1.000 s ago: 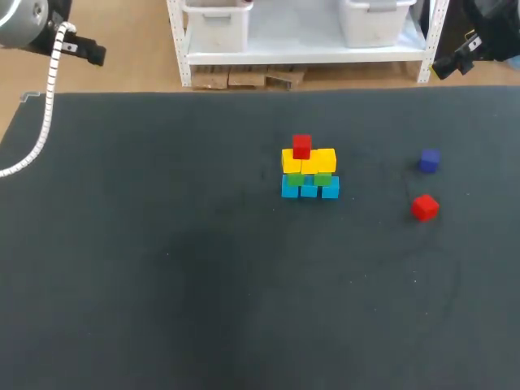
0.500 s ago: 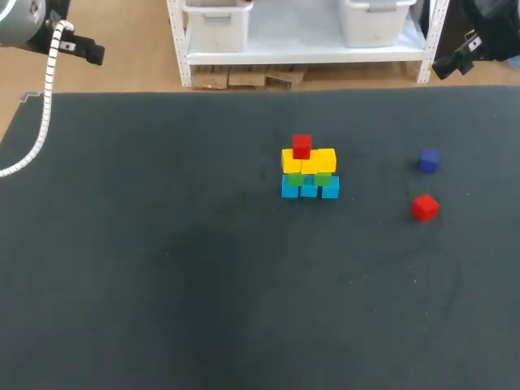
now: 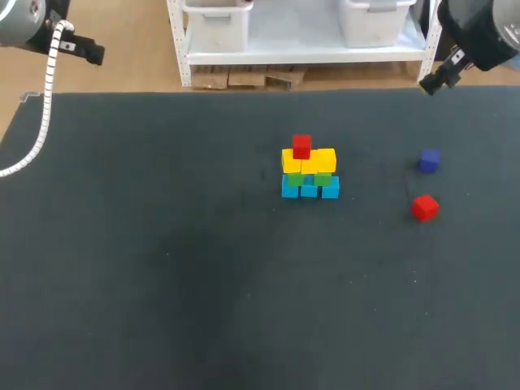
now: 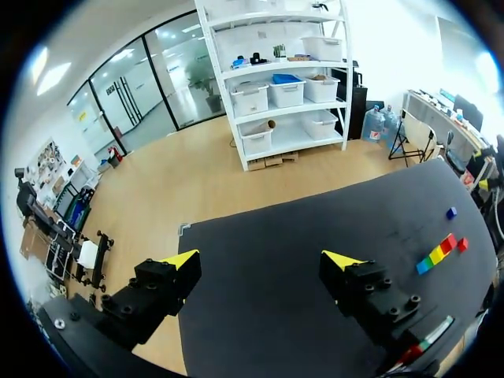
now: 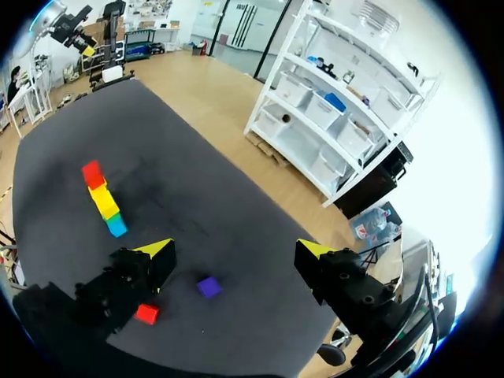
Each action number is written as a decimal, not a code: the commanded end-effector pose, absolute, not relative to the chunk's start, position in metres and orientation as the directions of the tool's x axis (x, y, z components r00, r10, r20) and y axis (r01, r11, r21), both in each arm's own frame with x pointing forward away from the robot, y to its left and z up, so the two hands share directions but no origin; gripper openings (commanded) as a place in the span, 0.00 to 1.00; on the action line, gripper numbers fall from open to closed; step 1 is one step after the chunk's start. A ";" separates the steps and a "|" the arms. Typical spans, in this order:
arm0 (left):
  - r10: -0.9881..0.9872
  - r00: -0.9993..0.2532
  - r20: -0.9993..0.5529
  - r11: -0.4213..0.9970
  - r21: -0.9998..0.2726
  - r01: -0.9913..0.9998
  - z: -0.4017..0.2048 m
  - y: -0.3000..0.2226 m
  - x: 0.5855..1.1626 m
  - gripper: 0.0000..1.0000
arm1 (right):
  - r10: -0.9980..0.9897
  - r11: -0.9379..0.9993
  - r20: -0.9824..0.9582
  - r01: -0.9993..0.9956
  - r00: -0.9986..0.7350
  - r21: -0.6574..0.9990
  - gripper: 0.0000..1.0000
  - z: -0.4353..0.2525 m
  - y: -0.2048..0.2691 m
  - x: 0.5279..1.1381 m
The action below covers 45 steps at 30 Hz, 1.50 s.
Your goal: Place the blue cubes, place green cubes on the blue cubes, place the yellow cubes on the green cubes, then place the red cubes on the yellow cubes, and place purple cube on the red cubes.
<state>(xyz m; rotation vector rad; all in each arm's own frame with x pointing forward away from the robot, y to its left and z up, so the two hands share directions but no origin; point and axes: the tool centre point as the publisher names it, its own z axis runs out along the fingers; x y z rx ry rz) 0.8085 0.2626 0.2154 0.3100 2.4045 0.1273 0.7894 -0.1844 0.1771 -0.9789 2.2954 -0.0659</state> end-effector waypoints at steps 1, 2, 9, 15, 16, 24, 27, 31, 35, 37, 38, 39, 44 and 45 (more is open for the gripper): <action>0.257 -0.726 -0.637 0.966 0.173 0.190 0.216 0.263 0.808 1.00 | -0.672 0.720 -0.515 -0.634 -0.533 -0.283 1.00 0.180 -0.184 0.775; 0.257 -0.726 -0.637 0.966 0.173 0.190 0.216 0.263 0.808 1.00 | -0.677 0.716 -0.504 -0.639 -0.536 -0.282 1.00 0.179 -0.185 0.771; 0.257 -0.726 -0.637 0.966 0.173 0.190 0.216 0.263 0.808 1.00 | -0.723 0.676 -0.435 -0.680 -0.538 -0.283 1.00 0.175 -0.176 0.736; 0.257 -0.726 -0.637 0.966 0.173 0.190 0.216 0.263 0.808 1.00 | -0.733 0.668 -0.401 -0.696 -0.550 -0.265 1.00 0.174 -0.169 0.700; 0.257 -0.726 -0.637 0.966 0.173 0.190 0.216 0.263 0.808 1.00 | -0.738 0.662 -0.393 -0.700 -0.548 -0.267 1.00 0.173 -0.168 0.694; 0.257 -0.726 -0.637 0.966 0.173 0.190 0.216 0.263 0.808 1.00 | -0.763 0.637 -0.333 -0.732 -0.555 -0.241 1.00 0.157 -0.166 0.657; 0.257 -0.726 -0.637 0.966 0.173 0.190 0.216 0.263 0.808 1.00 | -0.754 0.646 -0.331 -0.733 -0.567 -0.213 1.00 0.145 -0.165 0.646; 0.257 -0.726 -0.637 0.966 0.173 0.190 0.216 0.263 0.808 1.00 | -0.745 0.652 -0.329 -0.738 -0.580 -0.176 1.00 0.125 -0.167 0.639; 0.257 -0.726 -0.637 0.966 0.173 0.190 0.216 0.263 0.808 1.00 | -0.771 0.619 -0.301 -0.771 -0.561 -0.149 1.00 0.105 -0.162 0.634; 0.257 -0.726 -0.637 0.966 0.173 0.190 0.216 0.263 0.808 1.00 | -0.751 0.641 -0.290 -0.760 -0.593 -0.107 1.00 0.094 -0.162 0.635; 0.257 -0.726 -0.637 0.966 0.173 0.190 0.216 0.263 0.808 1.00 | -0.752 0.639 -0.284 -0.763 -0.595 -0.094 1.00 0.089 -0.160 0.635; 0.257 -0.726 -0.637 0.966 0.173 0.190 0.216 0.263 0.808 1.00 | -0.761 0.629 -0.265 -0.773 -0.592 -0.083 1.00 0.085 -0.156 0.635; 0.257 -0.726 -0.637 0.966 0.173 0.190 0.216 0.263 0.808 1.00 | -0.704 0.686 -0.258 -0.728 -0.662 -0.003 1.00 0.072 -0.149 0.637; 0.257 -0.726 -0.637 0.966 0.173 0.190 0.216 0.263 0.808 1.00 | -0.706 0.684 -0.250 -0.729 -0.662 -0.002 1.00 0.070 -0.147 0.637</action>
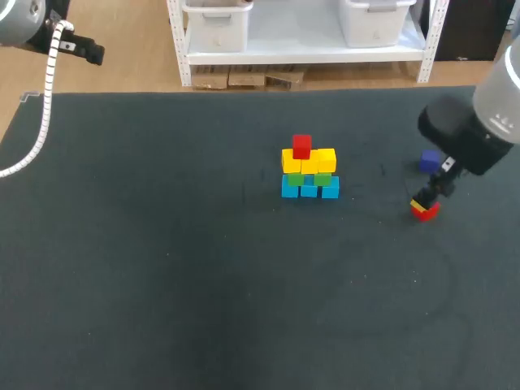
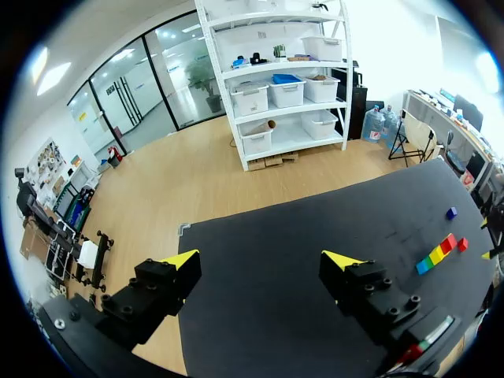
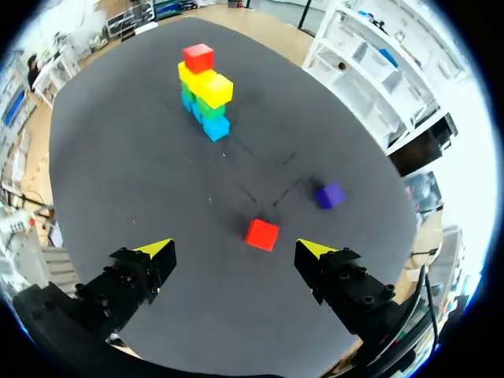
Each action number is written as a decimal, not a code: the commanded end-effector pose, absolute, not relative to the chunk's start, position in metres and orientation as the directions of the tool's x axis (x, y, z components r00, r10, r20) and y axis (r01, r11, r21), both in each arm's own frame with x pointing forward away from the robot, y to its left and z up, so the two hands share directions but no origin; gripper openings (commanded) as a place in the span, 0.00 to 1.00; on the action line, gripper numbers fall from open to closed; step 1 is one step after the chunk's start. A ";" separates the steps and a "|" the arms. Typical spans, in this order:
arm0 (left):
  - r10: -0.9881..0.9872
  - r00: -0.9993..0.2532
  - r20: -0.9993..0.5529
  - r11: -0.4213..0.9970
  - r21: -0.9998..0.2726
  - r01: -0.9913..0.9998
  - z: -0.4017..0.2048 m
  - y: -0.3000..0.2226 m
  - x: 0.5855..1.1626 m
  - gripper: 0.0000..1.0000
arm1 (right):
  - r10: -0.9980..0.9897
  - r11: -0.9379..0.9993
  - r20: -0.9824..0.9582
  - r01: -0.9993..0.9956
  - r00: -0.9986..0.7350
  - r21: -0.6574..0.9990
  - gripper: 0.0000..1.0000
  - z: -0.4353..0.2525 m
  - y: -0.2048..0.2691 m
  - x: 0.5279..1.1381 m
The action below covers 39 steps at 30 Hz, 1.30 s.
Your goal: Place the blue cubes, place green cubes on the blue cubes, place the yellow cubes on the green cubes, then place the red cubes on the yellow cubes, and place purple cube on the red cubes.
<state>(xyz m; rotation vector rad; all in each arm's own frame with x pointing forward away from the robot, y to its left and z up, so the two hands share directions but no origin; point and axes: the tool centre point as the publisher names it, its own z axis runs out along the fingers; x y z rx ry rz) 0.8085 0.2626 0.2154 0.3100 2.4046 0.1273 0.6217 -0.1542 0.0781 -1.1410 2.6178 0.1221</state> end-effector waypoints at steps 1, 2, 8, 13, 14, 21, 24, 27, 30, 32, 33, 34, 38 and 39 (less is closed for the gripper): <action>0.257 -0.726 -0.637 0.966 0.173 0.190 0.216 0.263 0.808 1.00 | -0.700 0.691 -0.247 -0.722 -0.670 0.002 1.00 0.069 -0.146 0.637; 0.257 -0.726 -0.637 0.966 0.173 0.190 0.216 0.263 0.808 1.00 | -0.695 0.699 -0.235 -0.715 -0.679 -0.001 1.00 0.067 -0.146 0.637; 0.257 -0.726 -0.637 0.966 0.173 0.190 0.216 0.263 0.808 1.00 | -0.669 0.735 -0.164 -0.679 -0.725 0.000 1.00 0.051 -0.152 0.640; 0.257 -0.726 -0.637 0.966 0.173 0.190 0.216 0.263 0.808 1.00 | -0.653 0.749 -0.150 -0.662 -0.743 0.019 1.00 0.039 -0.156 0.643; 0.257 -0.726 -0.637 0.966 0.173 0.190 0.216 0.263 0.808 1.00 | -0.652 0.750 -0.141 -0.661 -0.745 0.027 1.00 0.036 -0.157 0.643; 0.257 -0.726 -0.637 0.966 0.173 0.190 0.216 0.263 0.808 1.00 | -0.625 0.772 -0.111 -0.633 -0.773 0.061 1.00 0.020 -0.169 0.639; 0.257 -0.726 -0.637 0.966 0.173 0.190 0.216 0.263 0.808 1.00 | -0.615 0.781 -0.097 -0.621 -0.783 0.067 1.00 0.016 -0.173 0.636; 0.257 -0.726 -0.637 0.966 0.173 0.190 0.216 0.263 0.808 1.00 | -0.611 0.784 -0.091 -0.617 -0.787 0.073 1.00 0.013 -0.176 0.634; 0.257 -0.726 -0.637 0.966 0.173 0.190 0.216 0.263 0.808 1.00 | -0.608 0.786 -0.086 -0.614 -0.789 0.077 0.96 0.011 -0.175 0.633; 0.257 -0.726 -0.637 0.966 0.173 0.190 0.216 0.263 0.808 1.00 | -0.615 0.780 -0.081 -0.620 -0.784 0.082 0.84 0.010 -0.173 0.634; 0.257 -0.726 -0.637 0.966 0.173 0.190 0.216 0.263 0.808 1.00 | -0.617 0.779 -0.080 -0.622 -0.783 0.082 0.77 0.009 -0.173 0.634; 0.257 -0.726 -0.637 0.966 0.173 0.190 0.216 0.263 0.808 1.00 | -0.619 0.777 -0.077 -0.624 -0.782 0.081 0.70 0.009 -0.172 0.635; 0.257 -0.726 -0.637 0.966 0.173 0.190 0.216 0.263 0.808 1.00 | -0.627 0.770 -0.077 -0.632 -0.775 0.087 0.43 0.007 -0.170 0.638; 0.257 -0.726 -0.637 0.966 0.173 0.190 0.216 0.263 0.808 1.00 | -0.632 0.766 -0.075 -0.636 -0.771 0.088 0.44 0.007 -0.169 0.638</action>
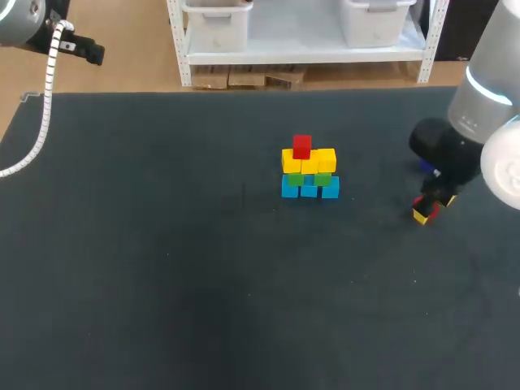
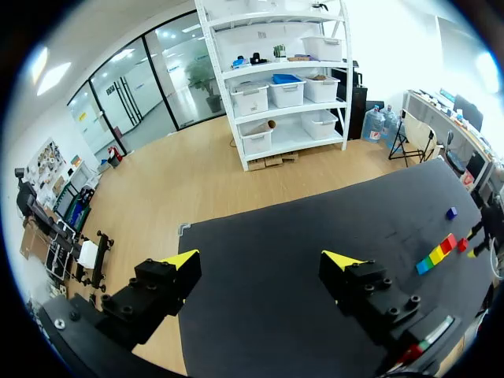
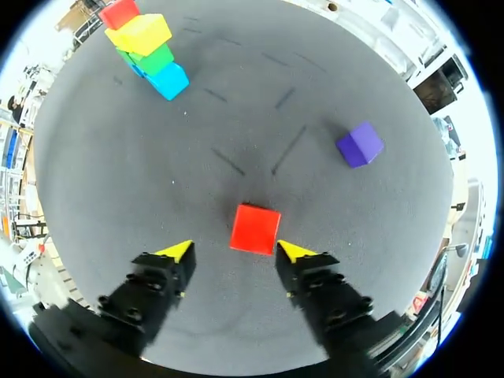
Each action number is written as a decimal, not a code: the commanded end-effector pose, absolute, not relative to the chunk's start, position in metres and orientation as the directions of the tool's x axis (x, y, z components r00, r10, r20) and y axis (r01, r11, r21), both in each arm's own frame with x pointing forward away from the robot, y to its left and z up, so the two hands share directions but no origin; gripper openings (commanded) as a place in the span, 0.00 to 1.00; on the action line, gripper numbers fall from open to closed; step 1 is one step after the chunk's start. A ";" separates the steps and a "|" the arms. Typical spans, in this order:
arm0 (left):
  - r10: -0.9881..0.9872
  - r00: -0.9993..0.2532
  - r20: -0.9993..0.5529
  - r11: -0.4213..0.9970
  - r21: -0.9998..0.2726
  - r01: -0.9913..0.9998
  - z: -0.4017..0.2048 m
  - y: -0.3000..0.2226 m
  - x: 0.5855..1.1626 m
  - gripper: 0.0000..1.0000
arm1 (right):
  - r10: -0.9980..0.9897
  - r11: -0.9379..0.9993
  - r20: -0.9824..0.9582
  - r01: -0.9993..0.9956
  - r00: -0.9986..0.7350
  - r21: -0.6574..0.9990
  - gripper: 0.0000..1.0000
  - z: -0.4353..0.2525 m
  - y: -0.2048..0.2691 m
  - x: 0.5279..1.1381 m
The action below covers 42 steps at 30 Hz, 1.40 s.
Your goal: Place the blue cubes, place green cubes on the blue cubes, place the yellow cubes on the green cubes, then place the red cubes on the yellow cubes, and place purple cube on the red cubes.
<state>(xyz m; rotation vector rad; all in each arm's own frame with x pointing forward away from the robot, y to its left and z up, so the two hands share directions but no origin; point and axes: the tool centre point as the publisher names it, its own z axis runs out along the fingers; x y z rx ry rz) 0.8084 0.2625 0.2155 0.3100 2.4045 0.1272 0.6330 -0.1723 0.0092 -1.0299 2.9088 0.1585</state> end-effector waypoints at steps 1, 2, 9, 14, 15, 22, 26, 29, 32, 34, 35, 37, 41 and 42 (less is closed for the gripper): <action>0.257 -0.726 -0.637 0.966 0.173 0.190 0.216 0.263 0.808 1.00 | -0.633 0.765 -0.073 -0.637 -0.771 0.088 0.45 0.006 -0.169 0.639; 0.257 -0.726 -0.637 0.966 0.173 0.190 0.216 0.263 0.808 1.00 | -0.636 0.763 -0.071 -0.640 -0.768 0.088 0.46 0.006 -0.168 0.640; 0.257 -0.726 -0.637 0.966 0.173 0.190 0.216 0.263 0.808 1.00 | -0.646 0.755 -0.053 -0.648 -0.761 0.099 0.40 0.004 -0.167 0.641; 0.257 -0.726 -0.637 0.966 0.173 0.190 0.216 0.263 0.808 1.00 | -0.654 0.750 -0.047 -0.655 -0.755 0.098 0.60 0.005 -0.166 0.642; 0.257 -0.726 -0.637 0.966 0.173 0.190 0.216 0.263 0.808 1.00 | -0.654 0.750 -0.046 -0.655 -0.755 0.097 0.65 0.005 -0.165 0.643; 0.257 -0.726 -0.637 0.966 0.173 0.190 0.216 0.263 0.808 1.00 | -0.666 0.741 -0.027 -0.665 -0.745 0.088 0.72 0.003 -0.162 0.646; 0.257 -0.726 -0.637 0.966 0.173 0.190 0.216 0.263 0.808 1.00 | -0.672 0.737 -0.021 -0.671 -0.740 0.086 0.43 0.002 -0.160 0.648; 0.257 -0.726 -0.637 0.966 0.173 0.190 0.216 0.263 0.808 1.00 | -0.672 0.737 -0.021 -0.671 -0.741 0.085 0.41 0.002 -0.159 0.650; 0.257 -0.726 -0.637 0.966 0.173 0.190 0.216 0.263 0.808 1.00 | -0.674 0.735 -0.021 -0.673 -0.739 0.088 0.39 0.000 -0.158 0.651; 0.257 -0.726 -0.637 0.966 0.173 0.190 0.216 0.263 0.808 1.00 | -0.679 0.730 -0.014 -0.678 -0.734 0.083 0.31 0.000 -0.156 0.652; 0.257 -0.726 -0.637 0.966 0.173 0.190 0.216 0.263 0.808 1.00 | -0.680 0.730 -0.015 -0.679 -0.733 0.082 0.24 0.001 -0.156 0.653; 0.257 -0.726 -0.637 0.966 0.173 0.190 0.216 0.263 0.808 1.00 | -0.698 0.714 -0.018 -0.698 -0.716 0.058 0.00 0.005 -0.156 0.654; 0.257 -0.726 -0.637 0.966 0.173 0.190 0.216 0.263 0.808 1.00 | -0.733 0.673 -0.069 -0.736 -0.677 0.067 0.00 0.030 -0.158 0.657; 0.257 -0.726 -0.637 0.966 0.173 0.190 0.216 0.263 0.808 1.00 | -0.750 0.654 -0.078 -0.754 -0.657 0.064 0.00 0.037 -0.158 0.658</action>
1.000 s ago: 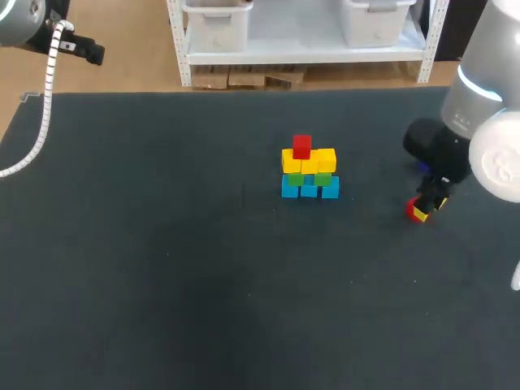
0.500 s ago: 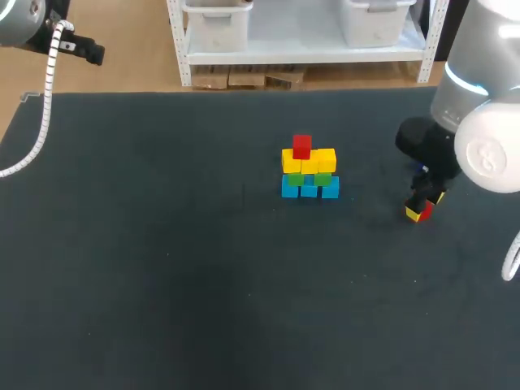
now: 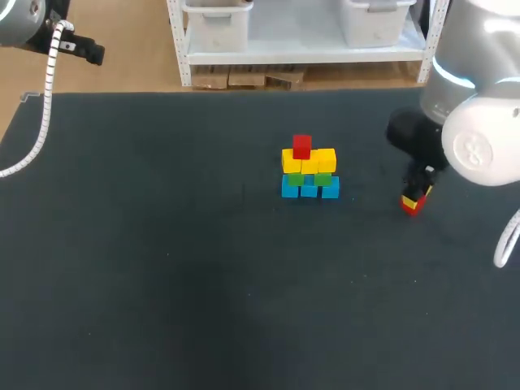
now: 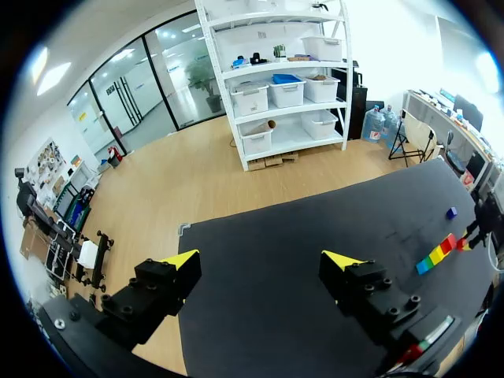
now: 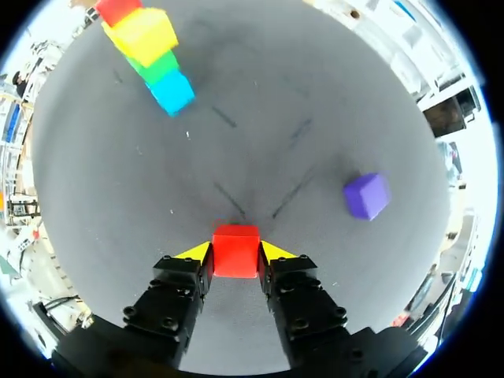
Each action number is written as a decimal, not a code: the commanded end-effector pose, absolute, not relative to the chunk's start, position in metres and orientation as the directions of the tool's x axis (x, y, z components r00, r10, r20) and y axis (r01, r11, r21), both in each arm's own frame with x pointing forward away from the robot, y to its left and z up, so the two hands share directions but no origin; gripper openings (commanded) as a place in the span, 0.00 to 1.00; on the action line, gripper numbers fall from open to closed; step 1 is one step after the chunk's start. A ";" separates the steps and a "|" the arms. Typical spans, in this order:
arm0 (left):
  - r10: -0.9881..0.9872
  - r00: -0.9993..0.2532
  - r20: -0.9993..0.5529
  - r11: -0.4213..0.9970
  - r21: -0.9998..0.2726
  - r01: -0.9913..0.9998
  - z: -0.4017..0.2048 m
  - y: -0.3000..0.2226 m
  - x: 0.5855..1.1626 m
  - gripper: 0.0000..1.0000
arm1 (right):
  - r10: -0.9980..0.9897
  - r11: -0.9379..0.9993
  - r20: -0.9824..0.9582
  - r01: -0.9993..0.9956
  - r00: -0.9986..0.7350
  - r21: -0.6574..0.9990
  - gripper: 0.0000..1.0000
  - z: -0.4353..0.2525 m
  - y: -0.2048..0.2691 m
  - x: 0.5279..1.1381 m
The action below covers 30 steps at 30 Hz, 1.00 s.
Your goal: Place the blue cubes, place green cubes on the blue cubes, place the yellow cubes on the green cubes, then place the red cubes on the yellow cubes, and place purple cube on the red cubes.
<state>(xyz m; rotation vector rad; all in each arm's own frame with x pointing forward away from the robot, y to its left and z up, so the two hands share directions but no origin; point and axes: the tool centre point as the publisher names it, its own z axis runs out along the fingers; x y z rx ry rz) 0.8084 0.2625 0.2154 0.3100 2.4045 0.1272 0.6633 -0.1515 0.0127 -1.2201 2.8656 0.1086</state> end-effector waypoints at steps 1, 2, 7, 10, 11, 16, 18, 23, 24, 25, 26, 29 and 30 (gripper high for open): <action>0.257 -0.726 -0.637 0.966 0.173 0.190 0.216 0.263 0.808 1.00 | -0.764 0.637 -0.087 -0.769 -0.639 0.058 0.00 0.047 -0.157 0.660; 0.257 -0.726 -0.637 0.966 0.173 0.190 0.216 0.263 0.808 1.00 | -0.778 0.619 -0.094 -0.784 -0.621 0.050 0.00 0.056 -0.157 0.661; 0.257 -0.726 -0.637 0.966 0.173 0.190 0.216 0.263 0.808 1.00 | -0.856 0.509 -0.093 -0.861 -0.508 0.014 0.00 0.093 -0.153 0.666; 0.257 -0.726 -0.637 0.966 0.173 0.190 0.216 0.263 0.808 1.00 | -0.886 0.456 -0.093 -0.890 -0.455 0.009 0.00 0.108 -0.148 0.668; 0.257 -0.726 -0.637 0.966 0.173 0.190 0.216 0.263 0.808 1.00 | -0.905 0.420 -0.074 -0.908 -0.419 -0.003 0.00 0.115 -0.143 0.669; 0.257 -0.726 -0.637 0.966 0.173 0.190 0.216 0.263 0.808 1.00 | -0.944 0.328 -0.050 -0.943 -0.326 -0.047 0.00 0.136 -0.119 0.678; 0.257 -0.726 -0.637 0.966 0.173 0.190 0.216 0.263 0.808 1.00 | -0.955 0.297 -0.050 -0.953 -0.294 -0.057 0.00 0.142 -0.109 0.682; 0.257 -0.726 -0.637 0.966 0.173 0.190 0.216 0.263 0.808 1.00 | -0.969 0.244 -0.058 -0.967 -0.240 -0.076 0.00 0.147 -0.088 0.689; 0.257 -0.726 -0.637 0.966 0.173 0.190 0.216 0.263 0.808 1.00 | -0.970 0.241 -0.063 -0.968 -0.236 -0.075 0.00 0.147 -0.086 0.690; 0.257 -0.726 -0.637 0.966 0.173 0.190 0.216 0.263 0.808 1.00 | -0.971 0.236 -0.063 -0.969 -0.231 -0.078 0.00 0.146 -0.084 0.691; 0.257 -0.726 -0.637 0.966 0.173 0.190 0.216 0.263 0.808 1.00 | -0.973 0.228 -0.062 -0.970 -0.224 -0.079 0.00 0.145 -0.081 0.692; 0.257 -0.726 -0.637 0.966 0.173 0.190 0.216 0.263 0.808 1.00 | -0.978 0.206 -0.056 -0.975 -0.202 -0.081 0.00 0.145 -0.075 0.696; 0.257 -0.726 -0.637 0.966 0.173 0.190 0.216 0.263 0.808 1.00 | -0.981 0.191 -0.053 -0.978 -0.187 -0.084 0.00 0.145 -0.073 0.697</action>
